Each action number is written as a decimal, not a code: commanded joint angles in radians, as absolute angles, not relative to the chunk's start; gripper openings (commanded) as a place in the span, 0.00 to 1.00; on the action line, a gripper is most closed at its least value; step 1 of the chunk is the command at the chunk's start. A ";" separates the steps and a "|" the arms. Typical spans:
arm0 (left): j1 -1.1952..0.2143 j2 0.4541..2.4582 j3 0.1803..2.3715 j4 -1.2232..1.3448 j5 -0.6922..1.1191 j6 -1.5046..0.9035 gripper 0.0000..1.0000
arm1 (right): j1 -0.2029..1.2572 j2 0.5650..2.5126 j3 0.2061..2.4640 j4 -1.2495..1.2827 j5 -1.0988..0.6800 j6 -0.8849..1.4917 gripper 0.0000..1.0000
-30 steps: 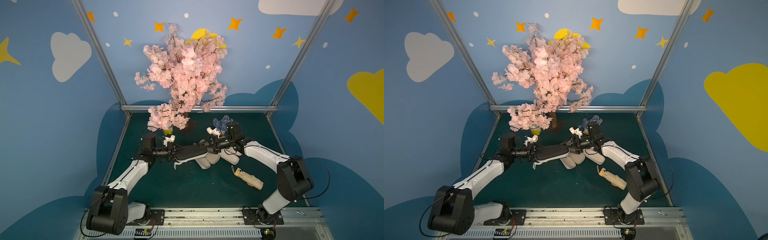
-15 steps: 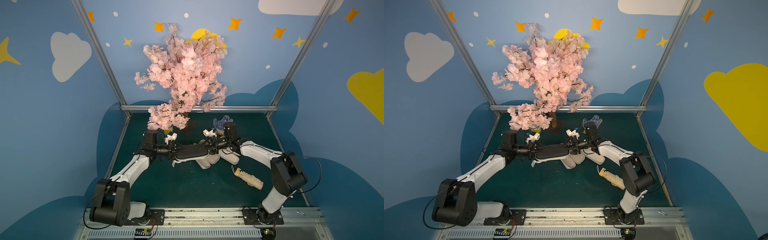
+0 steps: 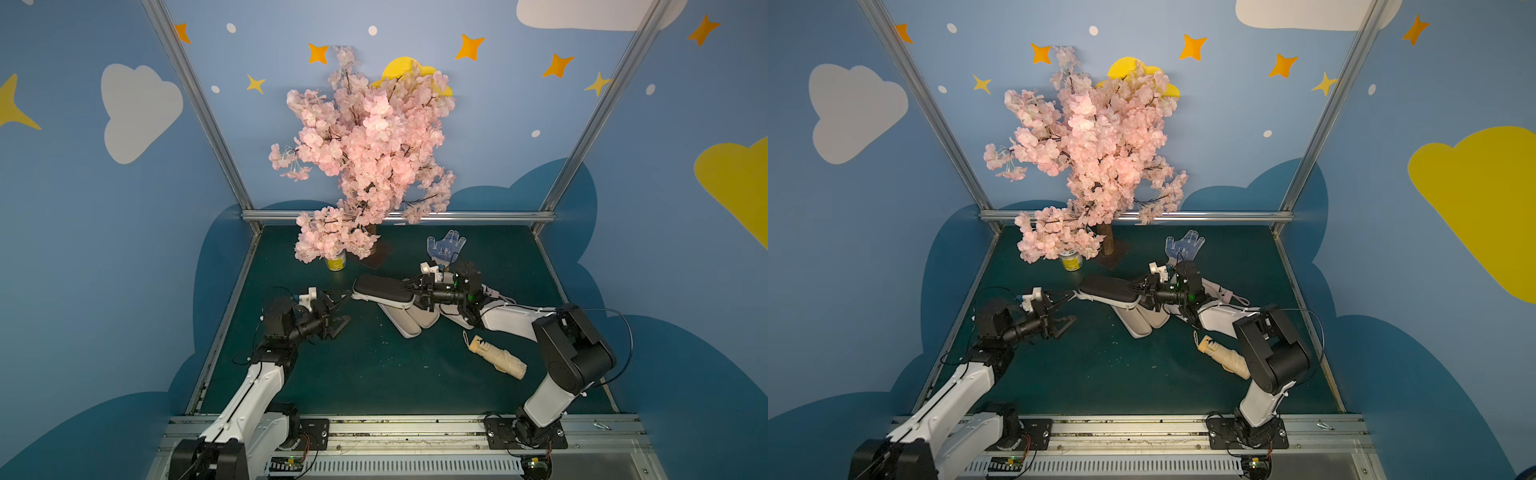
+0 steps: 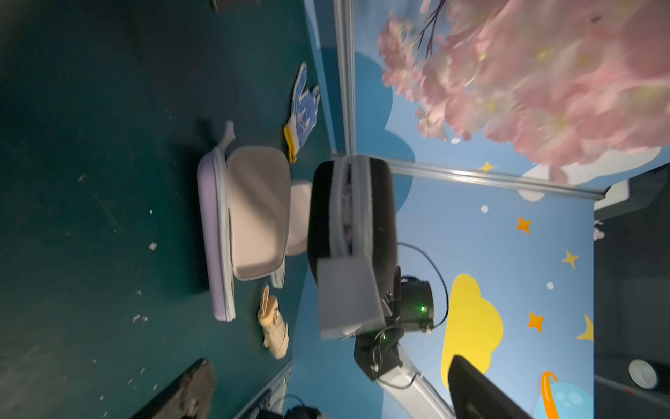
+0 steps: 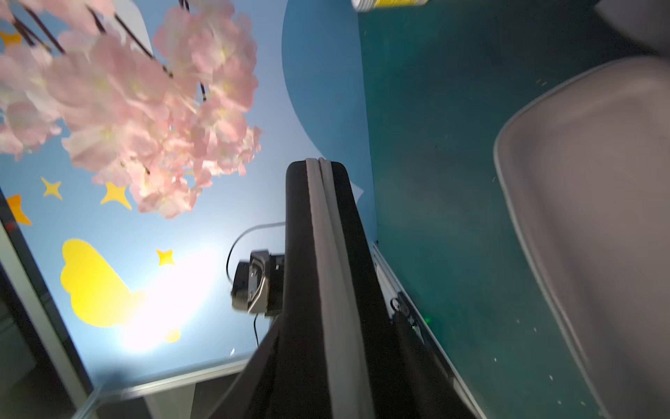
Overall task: Put umbrellas into zippered umbrella sleeves
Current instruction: Adjust the umbrella sleeve.
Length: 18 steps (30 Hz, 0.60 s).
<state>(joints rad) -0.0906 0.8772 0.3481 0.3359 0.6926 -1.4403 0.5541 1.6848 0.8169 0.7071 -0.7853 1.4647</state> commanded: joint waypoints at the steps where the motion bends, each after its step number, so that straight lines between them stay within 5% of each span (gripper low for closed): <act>1: -0.229 0.819 0.349 0.276 0.400 -1.459 1.00 | 0.621 1.618 0.819 0.796 -0.559 1.530 0.20; 4: -0.348 0.887 0.384 0.324 0.289 -1.438 1.00 | 0.696 1.637 0.807 0.829 -0.457 1.574 0.20; 11: -0.388 1.111 0.460 0.469 0.329 -1.432 0.99 | 0.825 1.700 0.798 0.991 -0.339 1.715 0.20; 18: -0.377 1.090 0.455 0.449 0.210 -1.419 0.67 | 0.846 1.703 0.792 0.983 -0.365 1.758 0.21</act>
<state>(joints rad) -0.3801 1.1233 0.4435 0.4438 0.2798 -1.4391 0.8360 1.7184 0.7853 0.8600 -0.3523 1.7206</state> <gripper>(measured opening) 0.700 0.427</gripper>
